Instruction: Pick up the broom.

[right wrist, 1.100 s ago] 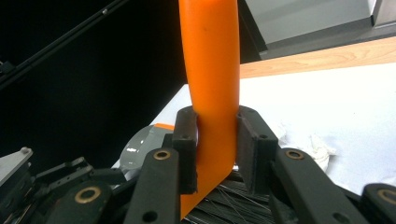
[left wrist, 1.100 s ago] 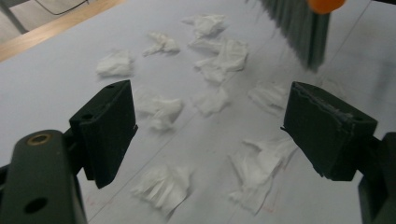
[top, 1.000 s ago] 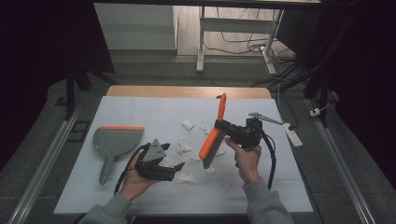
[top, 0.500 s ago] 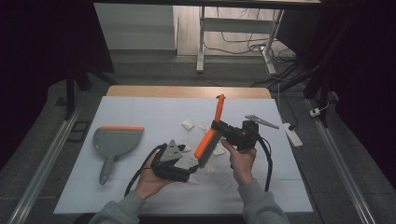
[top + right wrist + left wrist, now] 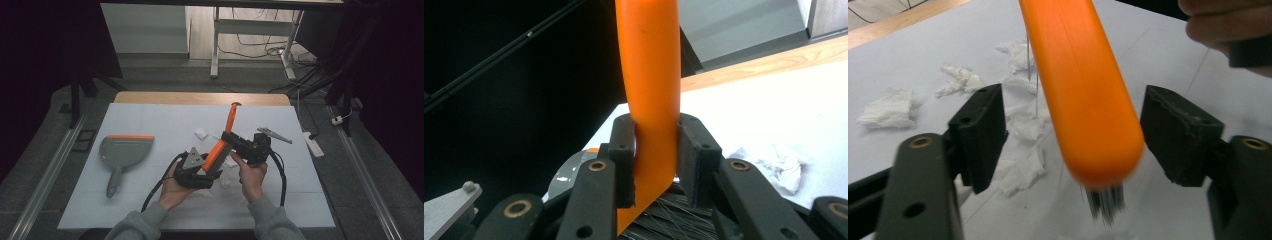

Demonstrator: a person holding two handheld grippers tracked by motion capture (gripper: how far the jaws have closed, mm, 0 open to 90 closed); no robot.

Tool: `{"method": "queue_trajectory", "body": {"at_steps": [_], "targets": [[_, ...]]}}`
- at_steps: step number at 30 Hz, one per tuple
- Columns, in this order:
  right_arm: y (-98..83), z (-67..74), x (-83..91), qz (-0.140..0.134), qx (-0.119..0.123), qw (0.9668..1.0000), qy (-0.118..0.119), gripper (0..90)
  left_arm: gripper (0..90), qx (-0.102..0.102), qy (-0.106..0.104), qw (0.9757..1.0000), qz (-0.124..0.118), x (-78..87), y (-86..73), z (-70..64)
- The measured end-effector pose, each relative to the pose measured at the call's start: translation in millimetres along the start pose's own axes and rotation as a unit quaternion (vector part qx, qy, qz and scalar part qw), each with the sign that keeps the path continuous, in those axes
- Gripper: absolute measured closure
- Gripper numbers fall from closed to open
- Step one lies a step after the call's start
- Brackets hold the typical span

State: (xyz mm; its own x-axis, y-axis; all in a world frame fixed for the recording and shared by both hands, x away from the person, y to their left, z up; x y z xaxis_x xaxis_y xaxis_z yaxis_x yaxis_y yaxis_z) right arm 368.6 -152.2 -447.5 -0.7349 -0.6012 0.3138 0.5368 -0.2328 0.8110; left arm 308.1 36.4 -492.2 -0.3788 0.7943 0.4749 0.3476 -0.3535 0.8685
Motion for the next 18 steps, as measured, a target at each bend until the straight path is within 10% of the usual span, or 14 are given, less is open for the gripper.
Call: {"method": "queue_trajectory", "body": {"at_steps": [10, 18], "targets": [[-3.7, 3.1, 1.0, -0.013, -0.014, 0.9998, 0.006, 70.9, 69.5, 0.011, 0.01, 0.9998, -0.013, -0.9, -0.6, 6.9], [-5.6, 5.2, 0.9, -0.011, -0.01, 0.9999, 0.007, 70.8, 78.1, 0.028, 0.01, 0.9995, -0.006, 4.0, -2.7, 16.0]]}}
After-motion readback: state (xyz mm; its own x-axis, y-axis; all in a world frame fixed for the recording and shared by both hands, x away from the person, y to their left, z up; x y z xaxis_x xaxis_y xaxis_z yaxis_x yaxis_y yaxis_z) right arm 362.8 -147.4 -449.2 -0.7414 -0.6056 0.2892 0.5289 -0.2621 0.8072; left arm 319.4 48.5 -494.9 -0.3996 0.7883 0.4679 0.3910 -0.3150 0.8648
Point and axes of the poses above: each handheld gripper's, and its own axes: x roughly backward along the jaws, y roughly out of its top, z roughly to its left, the point moved 2 cm from there along -x, roughly forward along the jaws, and after that the axes turned 12 degrees about -y, right-handed, at the moved point
